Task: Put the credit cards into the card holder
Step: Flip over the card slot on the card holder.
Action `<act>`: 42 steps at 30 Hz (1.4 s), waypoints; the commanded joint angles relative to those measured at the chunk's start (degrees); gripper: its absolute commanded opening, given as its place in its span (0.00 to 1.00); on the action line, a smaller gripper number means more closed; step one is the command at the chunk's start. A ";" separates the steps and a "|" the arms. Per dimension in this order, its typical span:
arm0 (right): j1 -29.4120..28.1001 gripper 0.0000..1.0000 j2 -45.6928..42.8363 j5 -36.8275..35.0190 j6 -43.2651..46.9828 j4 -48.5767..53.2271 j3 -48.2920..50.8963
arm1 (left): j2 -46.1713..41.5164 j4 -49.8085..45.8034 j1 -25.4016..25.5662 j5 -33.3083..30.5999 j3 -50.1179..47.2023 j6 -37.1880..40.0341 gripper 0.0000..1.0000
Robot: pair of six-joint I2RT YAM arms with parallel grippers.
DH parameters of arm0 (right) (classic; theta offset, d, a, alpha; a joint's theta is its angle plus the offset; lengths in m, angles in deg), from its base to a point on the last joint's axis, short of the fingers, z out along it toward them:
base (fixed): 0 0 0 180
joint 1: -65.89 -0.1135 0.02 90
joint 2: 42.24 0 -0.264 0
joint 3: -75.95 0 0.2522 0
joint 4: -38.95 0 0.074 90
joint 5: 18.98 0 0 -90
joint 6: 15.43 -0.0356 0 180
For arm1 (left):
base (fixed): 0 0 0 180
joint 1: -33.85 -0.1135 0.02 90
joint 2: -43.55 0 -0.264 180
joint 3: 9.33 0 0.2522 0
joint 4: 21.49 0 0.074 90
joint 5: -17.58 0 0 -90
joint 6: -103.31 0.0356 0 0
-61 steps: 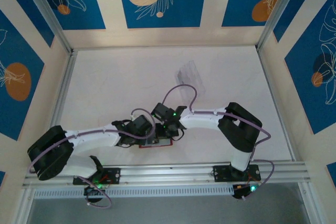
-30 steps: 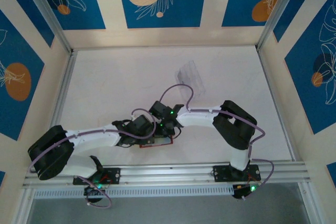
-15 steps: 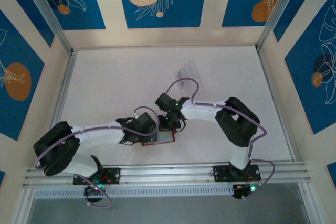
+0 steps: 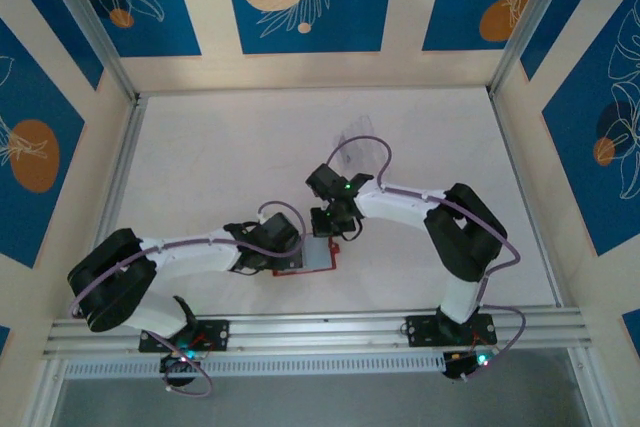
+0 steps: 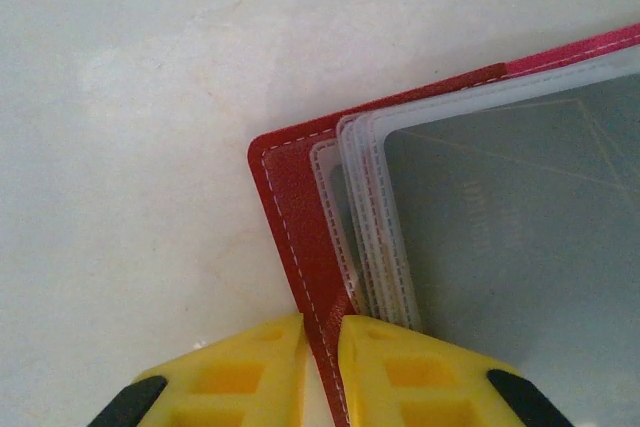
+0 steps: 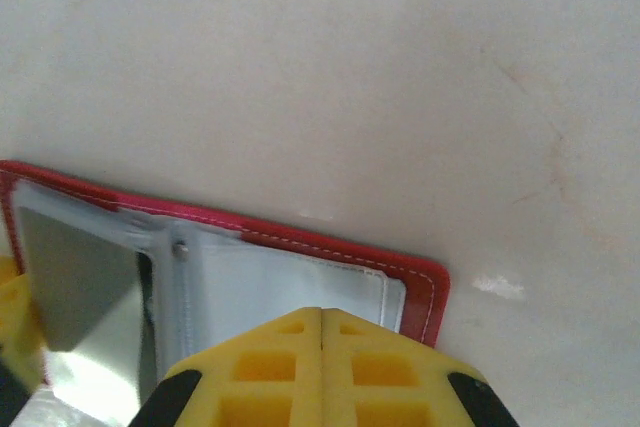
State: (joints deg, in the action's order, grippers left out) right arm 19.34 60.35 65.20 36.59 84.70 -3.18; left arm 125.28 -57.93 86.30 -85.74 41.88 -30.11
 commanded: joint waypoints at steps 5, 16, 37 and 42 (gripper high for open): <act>-1.23 0.00 3.18 -2.18 0.54 3.04 -1.27 | 1.12 -0.07 -0.41 1.90 -0.52 -0.09 0.17; -0.50 0.00 4.62 15.82 -3.46 -7.68 2.16 | 1.24 -0.47 -0.40 1.82 0.24 0.76 0.17; 3.01 0.00 1.98 32.71 -11.58 -27.10 9.43 | -2.82 -4.50 -0.41 0.32 2.28 4.22 0.33; 1.73 0.00 4.77 32.03 -11.58 -27.41 7.52 | -6.42 -6.85 -0.40 -1.49 1.77 3.20 0.35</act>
State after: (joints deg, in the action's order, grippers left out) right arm 21.99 63.52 95.71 25.66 57.47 6.11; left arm 121.46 -61.56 86.12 -86.00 42.65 -26.81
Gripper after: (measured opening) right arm 0.066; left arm 0.345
